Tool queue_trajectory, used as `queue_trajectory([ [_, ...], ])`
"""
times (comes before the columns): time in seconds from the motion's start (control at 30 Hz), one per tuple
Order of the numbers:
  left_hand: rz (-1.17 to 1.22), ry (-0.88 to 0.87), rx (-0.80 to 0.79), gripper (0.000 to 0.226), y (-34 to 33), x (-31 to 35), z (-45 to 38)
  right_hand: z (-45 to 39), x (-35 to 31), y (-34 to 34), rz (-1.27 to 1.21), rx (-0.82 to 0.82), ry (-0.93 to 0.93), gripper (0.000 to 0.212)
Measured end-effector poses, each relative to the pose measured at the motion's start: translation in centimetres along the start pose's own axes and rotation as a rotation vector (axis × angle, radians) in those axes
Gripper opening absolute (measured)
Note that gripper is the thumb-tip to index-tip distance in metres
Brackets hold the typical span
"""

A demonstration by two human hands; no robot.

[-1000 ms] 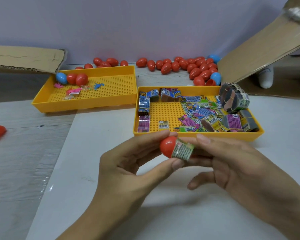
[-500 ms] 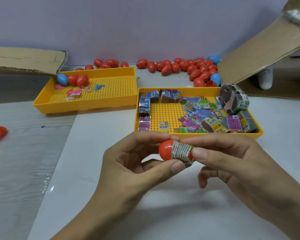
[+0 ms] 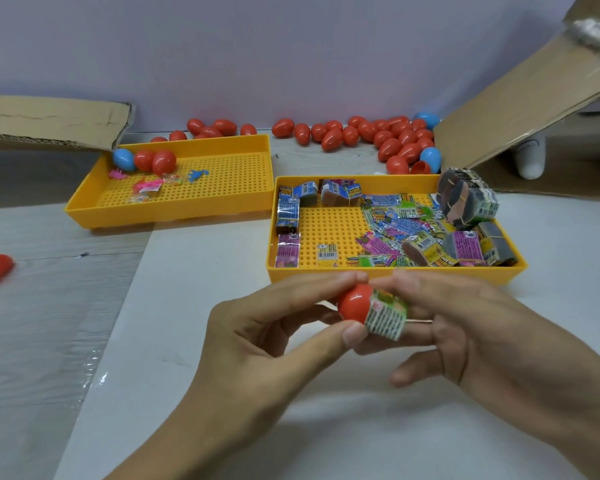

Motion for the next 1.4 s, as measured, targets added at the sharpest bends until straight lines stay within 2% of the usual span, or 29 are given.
queue_trajectory([
  [0.1,-0.069,-0.029,-0.038,0.037,-0.2,0.1,0.1,0.1,0.5,-0.2,-0.001,-0.032,-0.069,0.047],
  [0.37,-0.107,0.000,-0.102,0.033,0.0,-0.1,-0.2,0.1,0.7,-0.3,-0.053,-0.077,-0.107,0.042],
  [0.57,-0.126,-0.003,-0.105,0.041,-0.3,-0.4,0.0,-0.1,1.0,-0.3,-0.115,-0.087,-0.111,0.043],
  [0.73,-0.306,-0.076,-0.059,0.049,-0.2,0.0,0.2,-0.1,0.9,-0.4,-0.079,-0.084,-0.096,0.044],
  [0.97,-0.565,-0.173,-0.093,0.039,-0.7,1.4,0.3,0.0,1.2,-0.2,-0.042,-0.076,-0.137,0.041],
  [1.27,-0.639,-0.173,-0.157,0.038,-1.2,1.8,0.1,0.0,1.3,-0.1,-0.088,-0.071,-0.158,0.044],
  [1.4,-0.590,-0.159,-0.153,0.037,-1.1,1.6,0.1,0.0,1.4,-0.1,-0.074,-0.063,-0.147,0.043],
])
Point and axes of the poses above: each hand's wrist, its own z-axis away from the middle knuckle, its own y-axis out of the back of the hand, x = y × z, the point moved 5 cm from there along -z, towards the middle knuckle, and after that the axes turned 13 degrees about -x, right-handed, at the moved point
